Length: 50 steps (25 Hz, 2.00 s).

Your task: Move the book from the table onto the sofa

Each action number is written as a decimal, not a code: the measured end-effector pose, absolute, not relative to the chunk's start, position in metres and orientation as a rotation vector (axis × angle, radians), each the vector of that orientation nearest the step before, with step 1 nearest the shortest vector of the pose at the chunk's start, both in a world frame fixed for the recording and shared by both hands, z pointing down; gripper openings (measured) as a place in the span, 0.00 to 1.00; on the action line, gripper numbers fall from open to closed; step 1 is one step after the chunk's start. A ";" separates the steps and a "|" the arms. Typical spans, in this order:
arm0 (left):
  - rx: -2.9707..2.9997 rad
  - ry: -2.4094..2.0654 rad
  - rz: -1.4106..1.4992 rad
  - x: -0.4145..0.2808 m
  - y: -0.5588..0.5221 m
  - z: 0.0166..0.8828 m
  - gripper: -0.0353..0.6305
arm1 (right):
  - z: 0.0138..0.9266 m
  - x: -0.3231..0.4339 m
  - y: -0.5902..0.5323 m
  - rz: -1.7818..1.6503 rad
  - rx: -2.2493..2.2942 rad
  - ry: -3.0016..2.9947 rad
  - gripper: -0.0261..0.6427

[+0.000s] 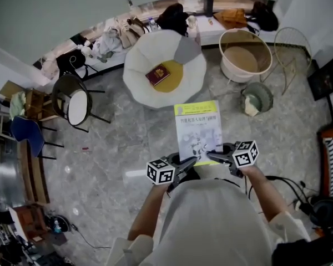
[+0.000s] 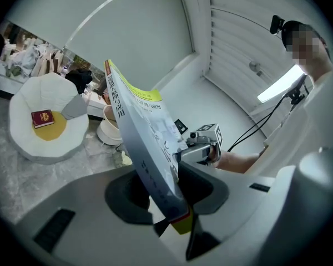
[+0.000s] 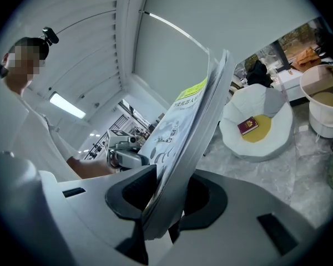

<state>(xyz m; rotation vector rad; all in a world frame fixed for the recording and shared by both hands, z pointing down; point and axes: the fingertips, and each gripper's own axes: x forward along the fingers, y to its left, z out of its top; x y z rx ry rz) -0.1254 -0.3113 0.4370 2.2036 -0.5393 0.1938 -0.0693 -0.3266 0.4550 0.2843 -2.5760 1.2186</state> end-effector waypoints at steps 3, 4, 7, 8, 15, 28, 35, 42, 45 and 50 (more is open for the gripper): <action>2.210 -0.514 0.208 -0.149 -0.337 0.436 0.25 | 0.454 -0.092 -0.352 1.223 0.308 -2.583 0.24; 2.211 -0.508 0.213 -0.154 -0.343 0.437 0.25 | 0.454 -0.098 -0.357 1.233 0.314 -2.583 0.24; 2.223 -0.493 0.232 -0.161 -0.353 0.439 0.25 | 0.457 -0.105 -0.366 1.246 0.334 -2.586 0.24; 2.227 -0.490 0.237 -0.163 -0.356 0.441 0.26 | 0.458 -0.107 -0.369 1.242 0.341 -2.588 0.24; 2.211 -0.494 0.220 -0.181 -0.392 0.434 0.25 | 0.450 -0.124 -0.405 1.235 0.343 -2.571 0.24; 2.191 -0.568 0.175 -0.169 -0.486 0.435 0.26 | 0.454 -0.114 -0.502 1.204 0.229 -2.563 0.24; 2.167 -0.636 0.135 -0.155 -0.548 0.434 0.26 | 0.453 -0.102 -0.567 1.173 0.149 -2.552 0.24; 2.142 -0.699 0.106 -0.149 -0.597 0.439 0.26 | 0.458 -0.097 -0.619 1.160 0.086 -2.535 0.24; 2.127 -0.717 0.096 -0.146 -0.610 0.440 0.26 | 0.459 -0.094 -0.633 1.163 0.070 -2.526 0.24; 2.113 -0.735 0.092 -0.146 -0.639 0.439 0.26 | 0.459 -0.094 -0.663 1.168 0.057 -2.517 0.25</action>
